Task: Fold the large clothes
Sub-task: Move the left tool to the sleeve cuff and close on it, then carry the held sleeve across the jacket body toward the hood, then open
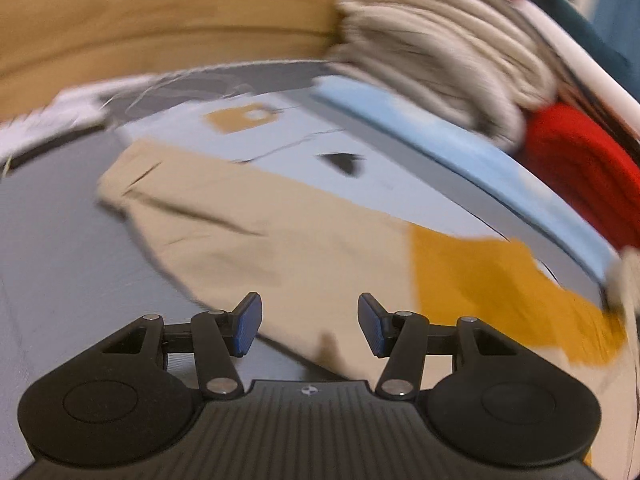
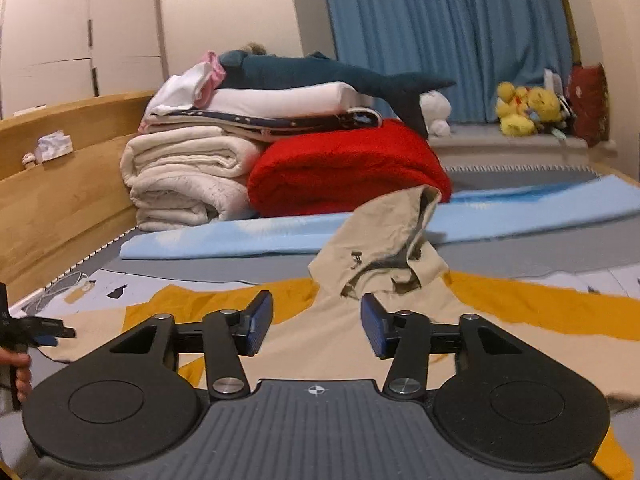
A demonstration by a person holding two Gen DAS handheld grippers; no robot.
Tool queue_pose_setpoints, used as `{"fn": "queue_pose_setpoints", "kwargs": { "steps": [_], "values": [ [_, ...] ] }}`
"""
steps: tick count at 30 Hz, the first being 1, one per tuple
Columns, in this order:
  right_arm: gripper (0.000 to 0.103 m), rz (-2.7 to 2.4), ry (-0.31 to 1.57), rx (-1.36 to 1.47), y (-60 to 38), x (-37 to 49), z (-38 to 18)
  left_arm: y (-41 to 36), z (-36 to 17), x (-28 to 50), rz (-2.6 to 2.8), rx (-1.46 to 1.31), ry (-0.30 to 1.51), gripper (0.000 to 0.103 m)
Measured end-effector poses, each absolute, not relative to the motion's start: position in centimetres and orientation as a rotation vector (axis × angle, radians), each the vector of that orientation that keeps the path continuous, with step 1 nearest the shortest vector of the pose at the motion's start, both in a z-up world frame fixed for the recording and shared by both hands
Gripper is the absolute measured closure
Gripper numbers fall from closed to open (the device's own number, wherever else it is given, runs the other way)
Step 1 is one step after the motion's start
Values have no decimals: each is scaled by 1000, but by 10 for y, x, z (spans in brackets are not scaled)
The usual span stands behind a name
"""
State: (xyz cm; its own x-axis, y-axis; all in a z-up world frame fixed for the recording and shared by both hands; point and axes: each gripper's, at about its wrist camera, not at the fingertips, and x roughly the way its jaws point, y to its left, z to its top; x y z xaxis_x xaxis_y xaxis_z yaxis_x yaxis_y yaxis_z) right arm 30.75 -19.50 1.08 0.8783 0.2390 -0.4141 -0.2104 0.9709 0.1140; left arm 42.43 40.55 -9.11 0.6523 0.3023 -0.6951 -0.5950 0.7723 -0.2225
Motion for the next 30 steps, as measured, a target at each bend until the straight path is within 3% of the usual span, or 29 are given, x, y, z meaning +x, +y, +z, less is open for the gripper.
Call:
{"fn": "queue_pose_setpoints", "kwargs": {
  "steps": [2, 11, 21, 22, 24, 26, 30],
  "values": [
    [83, 232, 455, 26, -194, 313, 2, 427, -96, 416, 570, -536, 675, 43],
    [84, 243, 550, 13, -193, 331, -27, 501, -121, 393, 681, -868, 621, 41],
    [84, 265, 615, -13, -183, 338, -48, 519, -128, 397, 699, -920, 565, 43],
    [84, 265, 622, -12, -182, 339, -49, 518, -128, 399, 703, -910, 565, 47],
    [85, 264, 633, -7, -183, 339, -52, 518, -129, 403, 709, -890, 570, 70],
    [92, 265, 643, -7, -182, 340, -53, 518, -130, 401, 730, -900, 567, 101],
    [94, 265, 651, -11, -184, 339, -52, 502, -108, 404, 767, -840, 535, 103]
  ]
}}
